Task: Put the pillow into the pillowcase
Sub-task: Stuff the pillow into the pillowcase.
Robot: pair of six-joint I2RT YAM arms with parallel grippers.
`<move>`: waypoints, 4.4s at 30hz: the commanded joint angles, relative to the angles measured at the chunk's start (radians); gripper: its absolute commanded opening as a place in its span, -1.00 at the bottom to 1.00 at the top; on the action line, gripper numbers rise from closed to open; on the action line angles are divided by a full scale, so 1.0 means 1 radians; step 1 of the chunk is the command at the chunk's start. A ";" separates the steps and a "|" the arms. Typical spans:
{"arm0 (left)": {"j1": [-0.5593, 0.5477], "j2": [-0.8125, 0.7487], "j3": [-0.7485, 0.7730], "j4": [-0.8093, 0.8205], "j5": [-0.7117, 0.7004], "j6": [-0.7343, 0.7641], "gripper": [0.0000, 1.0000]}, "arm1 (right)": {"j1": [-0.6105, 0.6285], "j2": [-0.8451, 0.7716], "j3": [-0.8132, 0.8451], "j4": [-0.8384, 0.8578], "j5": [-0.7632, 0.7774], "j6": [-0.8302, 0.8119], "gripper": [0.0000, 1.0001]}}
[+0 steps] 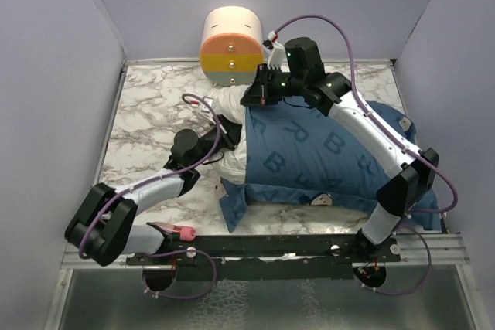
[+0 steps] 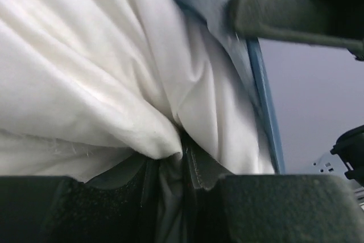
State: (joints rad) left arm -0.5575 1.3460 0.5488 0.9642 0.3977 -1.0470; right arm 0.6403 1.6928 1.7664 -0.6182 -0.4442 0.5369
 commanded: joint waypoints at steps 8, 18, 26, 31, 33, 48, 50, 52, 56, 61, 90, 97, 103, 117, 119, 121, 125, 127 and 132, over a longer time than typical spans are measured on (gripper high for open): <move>-0.132 -0.087 -0.094 0.150 -0.079 0.046 -0.56 | 0.048 0.205 0.276 0.318 -0.171 0.093 -0.99; -0.097 0.216 0.115 0.261 -0.078 0.096 -0.51 | 0.053 -0.207 -0.316 0.279 0.012 -0.029 -0.99; -0.098 0.305 0.098 0.262 -0.046 0.082 -0.26 | 0.045 -0.459 -0.503 0.113 0.178 -0.180 -0.66; -0.096 0.160 0.042 0.021 -0.032 0.123 0.23 | 0.042 -0.540 -0.451 0.024 0.244 -0.249 -0.03; -0.092 0.076 0.022 -0.108 -0.025 0.140 0.35 | 0.039 -0.560 -0.428 -0.004 0.279 -0.267 0.20; -0.029 -0.472 -0.101 -0.578 0.071 0.003 0.56 | -0.060 -0.617 -0.521 -0.187 0.453 -0.270 0.22; -0.030 -0.454 -0.074 -0.575 0.099 -0.058 0.57 | -0.060 -0.627 -0.525 -0.184 0.428 -0.274 0.16; -0.033 -0.409 -0.036 -0.568 0.117 -0.107 0.58 | -0.060 -0.625 -0.532 -0.188 0.410 -0.283 0.15; -0.076 -0.345 0.021 -0.598 0.056 -0.137 0.60 | -0.060 -0.635 -0.508 -0.144 0.284 -0.314 0.20; -0.088 -0.407 0.029 -0.697 -0.105 -0.074 0.62 | -0.061 -0.552 -0.347 -0.056 0.144 -0.354 0.34; 0.064 -0.107 0.054 -0.522 -0.133 -0.230 0.67 | 0.070 0.049 0.032 -0.355 0.576 -0.525 -0.41; 0.058 0.008 0.111 -0.453 -0.066 -0.175 0.10 | 0.066 0.023 0.029 -0.277 0.392 -0.454 -0.92; 0.042 0.106 0.173 -0.375 0.003 -0.139 -0.47 | 0.065 0.041 0.059 -0.195 0.154 -0.355 -0.95; 0.030 0.228 0.201 -0.417 0.036 -0.053 -0.96 | 0.047 0.021 0.024 -0.366 0.656 -0.532 -0.19; 0.030 0.256 0.216 -0.421 0.048 -0.044 -0.97 | 0.047 0.023 0.008 -0.357 0.662 -0.531 -0.14; 0.031 0.276 0.232 -0.444 0.052 -0.024 -0.98 | 0.047 0.026 0.000 -0.359 0.698 -0.531 -0.14; 0.032 0.303 0.238 -0.479 0.054 0.009 -0.98 | 0.047 0.023 0.022 -0.351 0.771 -0.550 -0.14; 0.033 0.314 0.227 -0.478 0.055 0.010 -0.98 | 0.046 0.020 0.046 -0.341 0.796 -0.558 -0.14; 0.037 0.337 0.203 -0.461 0.062 0.008 -0.98 | 0.043 0.016 0.060 -0.314 0.842 -0.580 -0.26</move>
State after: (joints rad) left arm -0.5198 1.6310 0.7826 0.5564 0.4561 -1.0866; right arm 0.6918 1.7458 1.7962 -0.9348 0.2901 -0.0071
